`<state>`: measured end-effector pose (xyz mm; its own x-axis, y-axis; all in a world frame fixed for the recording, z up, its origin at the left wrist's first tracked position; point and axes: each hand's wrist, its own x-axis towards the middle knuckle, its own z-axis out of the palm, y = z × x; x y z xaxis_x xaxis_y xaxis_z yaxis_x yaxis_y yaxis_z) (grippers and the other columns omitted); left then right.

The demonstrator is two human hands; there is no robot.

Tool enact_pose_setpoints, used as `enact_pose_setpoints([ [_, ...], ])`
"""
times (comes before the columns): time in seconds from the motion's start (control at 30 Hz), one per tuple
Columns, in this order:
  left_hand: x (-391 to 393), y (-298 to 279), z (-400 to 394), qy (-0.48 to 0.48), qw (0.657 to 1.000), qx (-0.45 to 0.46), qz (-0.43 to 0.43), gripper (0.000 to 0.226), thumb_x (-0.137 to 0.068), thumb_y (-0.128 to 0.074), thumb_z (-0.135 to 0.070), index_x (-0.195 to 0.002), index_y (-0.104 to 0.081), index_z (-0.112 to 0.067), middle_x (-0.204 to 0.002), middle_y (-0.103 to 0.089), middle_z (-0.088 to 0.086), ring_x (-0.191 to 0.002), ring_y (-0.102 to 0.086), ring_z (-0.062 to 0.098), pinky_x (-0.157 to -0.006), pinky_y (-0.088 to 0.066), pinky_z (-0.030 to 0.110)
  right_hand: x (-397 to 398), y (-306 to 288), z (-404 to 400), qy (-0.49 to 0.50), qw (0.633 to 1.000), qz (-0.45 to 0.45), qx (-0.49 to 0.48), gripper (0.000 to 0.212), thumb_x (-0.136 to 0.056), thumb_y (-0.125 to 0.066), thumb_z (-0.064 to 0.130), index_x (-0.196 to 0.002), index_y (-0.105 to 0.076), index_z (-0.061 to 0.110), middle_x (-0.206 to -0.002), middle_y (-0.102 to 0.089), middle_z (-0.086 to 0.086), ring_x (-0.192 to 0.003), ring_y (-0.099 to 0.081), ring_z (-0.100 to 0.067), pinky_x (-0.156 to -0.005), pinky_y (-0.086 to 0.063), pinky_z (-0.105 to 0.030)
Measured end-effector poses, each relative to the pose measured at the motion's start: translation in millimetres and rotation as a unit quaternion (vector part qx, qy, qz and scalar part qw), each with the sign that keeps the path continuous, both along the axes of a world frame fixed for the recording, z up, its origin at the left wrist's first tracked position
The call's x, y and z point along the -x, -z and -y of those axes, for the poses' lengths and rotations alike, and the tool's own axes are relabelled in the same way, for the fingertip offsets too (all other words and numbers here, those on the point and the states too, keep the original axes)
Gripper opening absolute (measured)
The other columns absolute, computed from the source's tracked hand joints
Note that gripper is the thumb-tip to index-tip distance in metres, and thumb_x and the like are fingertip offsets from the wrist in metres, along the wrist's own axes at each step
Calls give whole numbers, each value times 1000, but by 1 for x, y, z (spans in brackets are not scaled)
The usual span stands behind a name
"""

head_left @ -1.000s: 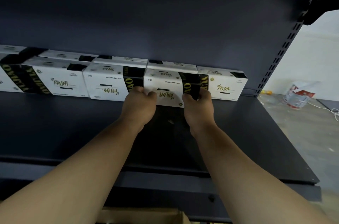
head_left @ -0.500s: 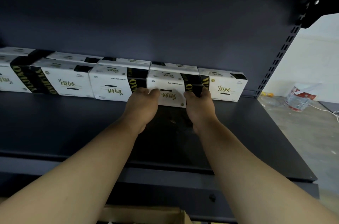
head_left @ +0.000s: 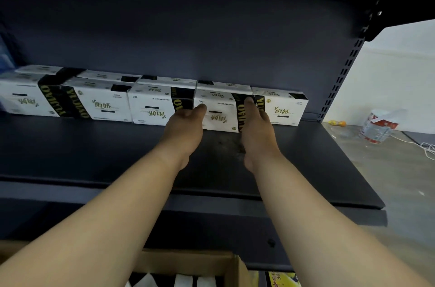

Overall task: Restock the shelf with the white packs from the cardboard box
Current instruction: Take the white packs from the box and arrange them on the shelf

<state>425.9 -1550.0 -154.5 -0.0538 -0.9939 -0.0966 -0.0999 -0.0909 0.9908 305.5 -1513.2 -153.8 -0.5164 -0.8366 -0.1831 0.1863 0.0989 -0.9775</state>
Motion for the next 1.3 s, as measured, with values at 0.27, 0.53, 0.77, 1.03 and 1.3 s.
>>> enact_pose_setpoints([
  [0.27,-44,-1,-43,42,997,-10,-62,22,-92,-53,-53,-99,-53,-33,-97,-56,-16,-109,-57,21,-103,-44,46,-50,1,-48,6,999,31,16,65,-91,-47,64,-147,-41,31,-144,-52,5,-132,-47,-22,-113,-35,-49],
  [0.53,-107,14,-80,83,995,4,-48,21,-96,-49,-49,-106,-50,-31,-95,-53,-20,-109,-57,17,-103,-44,42,-121,15,-90,2,1000,25,7,65,-96,-41,62,-152,-32,29,-154,-38,3,-140,-36,-21,-115,-30,-51],
  [0.77,-148,46,-111,71,997,-38,-15,35,-94,-49,-56,-120,-52,-33,-110,-53,-16,-118,-54,16,-106,-42,44,-158,45,-122,-43,998,20,-29,64,-99,-38,58,-154,-28,27,-157,-33,4,-142,-34,-19,-117,-28,-49],
  [1.03,-163,88,-156,20,996,-86,7,14,-96,-48,-52,-97,-49,-38,-102,-54,-19,-112,-56,15,-104,-44,44,-170,87,-151,-87,991,27,-93,61,-99,-39,59,-150,-35,26,-151,-41,5,-136,-41,-18,-114,-33,-48],
  [1.3,-168,121,-196,-26,991,-130,28,18,-97,-49,-49,-85,-49,-35,-95,-52,-20,-111,-57,15,-104,-43,42,-171,128,-178,-136,980,28,-142,62,-100,-36,58,-151,-33,25,-153,-39,4,-139,-38,-17,-115,-32,-47],
])
